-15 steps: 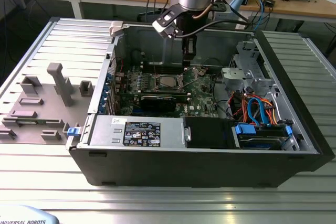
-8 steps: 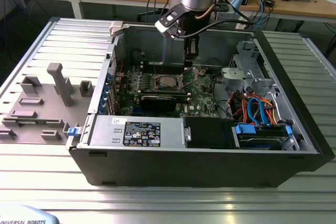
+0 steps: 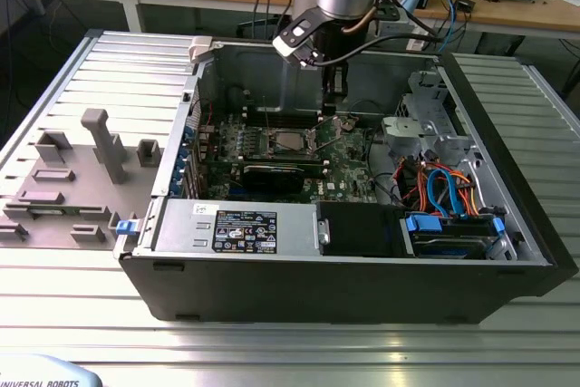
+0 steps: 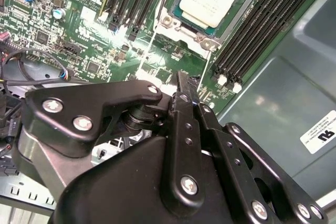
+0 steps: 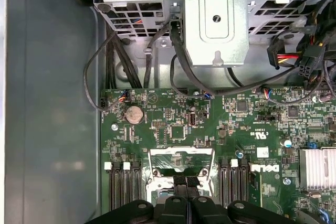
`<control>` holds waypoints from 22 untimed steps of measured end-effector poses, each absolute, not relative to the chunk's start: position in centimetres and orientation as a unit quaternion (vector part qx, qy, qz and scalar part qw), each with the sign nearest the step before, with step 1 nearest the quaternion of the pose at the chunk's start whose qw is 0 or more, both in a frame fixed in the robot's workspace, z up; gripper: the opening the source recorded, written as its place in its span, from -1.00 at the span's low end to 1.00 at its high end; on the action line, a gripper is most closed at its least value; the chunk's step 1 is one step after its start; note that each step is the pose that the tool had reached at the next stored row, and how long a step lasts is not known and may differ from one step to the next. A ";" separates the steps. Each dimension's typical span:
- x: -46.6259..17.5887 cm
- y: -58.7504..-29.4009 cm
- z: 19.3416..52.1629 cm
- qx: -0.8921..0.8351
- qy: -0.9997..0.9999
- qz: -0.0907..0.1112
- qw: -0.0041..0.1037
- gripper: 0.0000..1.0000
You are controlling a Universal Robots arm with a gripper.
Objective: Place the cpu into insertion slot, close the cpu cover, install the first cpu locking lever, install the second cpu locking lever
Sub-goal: 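Close the cpu cover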
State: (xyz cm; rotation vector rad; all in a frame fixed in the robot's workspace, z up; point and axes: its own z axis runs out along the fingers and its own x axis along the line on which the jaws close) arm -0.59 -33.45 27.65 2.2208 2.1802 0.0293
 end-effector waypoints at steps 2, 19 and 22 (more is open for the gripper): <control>-0.6 -33.5 27.6 0.713 0.700 0.009 0.015 -0.79; 1.4 -33.4 27.1 0.713 0.701 0.007 0.012 -0.79; 1.4 -33.4 27.0 0.713 0.701 0.007 0.012 -0.79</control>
